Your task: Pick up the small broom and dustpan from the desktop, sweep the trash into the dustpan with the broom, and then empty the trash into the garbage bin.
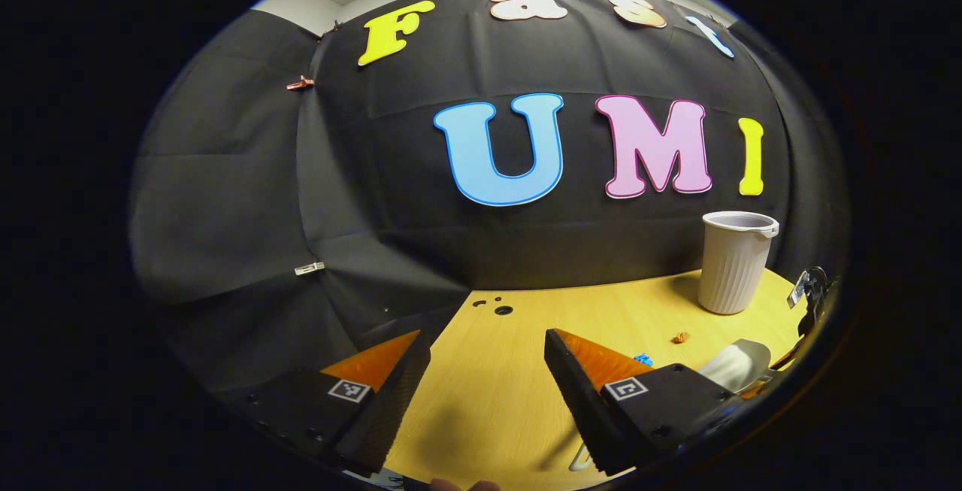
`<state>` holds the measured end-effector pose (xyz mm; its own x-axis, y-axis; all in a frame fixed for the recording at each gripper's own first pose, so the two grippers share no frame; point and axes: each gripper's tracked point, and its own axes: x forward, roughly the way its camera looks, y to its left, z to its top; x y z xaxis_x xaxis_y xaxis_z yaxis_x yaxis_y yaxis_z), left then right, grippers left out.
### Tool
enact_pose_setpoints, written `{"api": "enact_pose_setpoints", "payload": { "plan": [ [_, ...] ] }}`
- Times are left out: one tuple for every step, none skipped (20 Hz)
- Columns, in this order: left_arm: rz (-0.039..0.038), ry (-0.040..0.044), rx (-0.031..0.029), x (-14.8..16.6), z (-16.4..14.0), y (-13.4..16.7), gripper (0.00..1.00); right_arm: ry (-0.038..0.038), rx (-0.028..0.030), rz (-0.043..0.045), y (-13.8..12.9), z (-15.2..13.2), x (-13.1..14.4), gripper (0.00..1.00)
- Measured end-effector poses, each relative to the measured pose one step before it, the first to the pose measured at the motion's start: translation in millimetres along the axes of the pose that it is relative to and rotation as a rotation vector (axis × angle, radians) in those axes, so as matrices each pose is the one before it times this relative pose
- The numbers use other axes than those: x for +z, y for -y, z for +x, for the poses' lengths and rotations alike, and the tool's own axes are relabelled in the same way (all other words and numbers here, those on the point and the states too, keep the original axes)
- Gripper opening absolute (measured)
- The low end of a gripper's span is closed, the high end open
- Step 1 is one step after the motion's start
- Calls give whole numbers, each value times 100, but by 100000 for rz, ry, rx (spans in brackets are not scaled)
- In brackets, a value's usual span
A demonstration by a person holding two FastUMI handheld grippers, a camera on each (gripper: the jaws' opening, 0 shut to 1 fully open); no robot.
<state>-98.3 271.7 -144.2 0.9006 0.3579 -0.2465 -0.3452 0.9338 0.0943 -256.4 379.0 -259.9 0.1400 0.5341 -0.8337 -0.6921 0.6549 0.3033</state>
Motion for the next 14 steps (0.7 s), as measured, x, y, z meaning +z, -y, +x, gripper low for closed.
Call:
{"api": "enact_pose_setpoints", "payload": {
  "plan": [
    [96, -204, 279, -139, -222, -194, 97, -760, 34, -48, -72, 456, 169, 97],
    [179, -481, 131, -144, -61, -84, 97, -1168, -50, -363, -38, 614, 29, 97],
    [50, -691, -57, -299, -105, 47, 97, -1994, 155, -97, 8, 443, -28, 97],
    [-248, -841, -215, -244, -29, -11, 97, -233, 1859, 2084, -443, 200, 166, 97],
    [-405, -633, -274, -314, -72, 51, 97, -752, -79, 1235, 222, 113, 253, 96],
    [-492, -788, -230, -211, 34, 125, 97, -397, 30, 188, 290, 106, 149, 96],
    [-540, -1029, -539, -428, 36, 126, 97, -1007, 157, -794, 20, -343, 332, 96],
    [-512, -1027, -497, -343, 136, 198, 97, -1448, 176, -771, 169, 708, -17, 95],
    [-603, -736, -652, -348, 155, 230, 97, -874, 445, -899, 86, -268, 230, 84],
    [-653, -460, -740, -99, 268, 180, 97, -1136, 459, -66, 73, 299, 267, 63],
    [-684, -838, -725, -287, 321, 276, 98, -755, 321, -379, 95, -98, 71, 42],
    [-748, -1144, -1053, -299, 415, 277, 97, 868, 56, -957, -13, 290, 232, 39],
    [-742, -1268, -1536, -476, 400, 433, 100, 1032, -32, -270, -12, -2, 217, 39],
    [-664, -1587, -1620, -415, 472, 452, 97, 91, -3, 531, 5, 122, 50, 39]
  ]
}}
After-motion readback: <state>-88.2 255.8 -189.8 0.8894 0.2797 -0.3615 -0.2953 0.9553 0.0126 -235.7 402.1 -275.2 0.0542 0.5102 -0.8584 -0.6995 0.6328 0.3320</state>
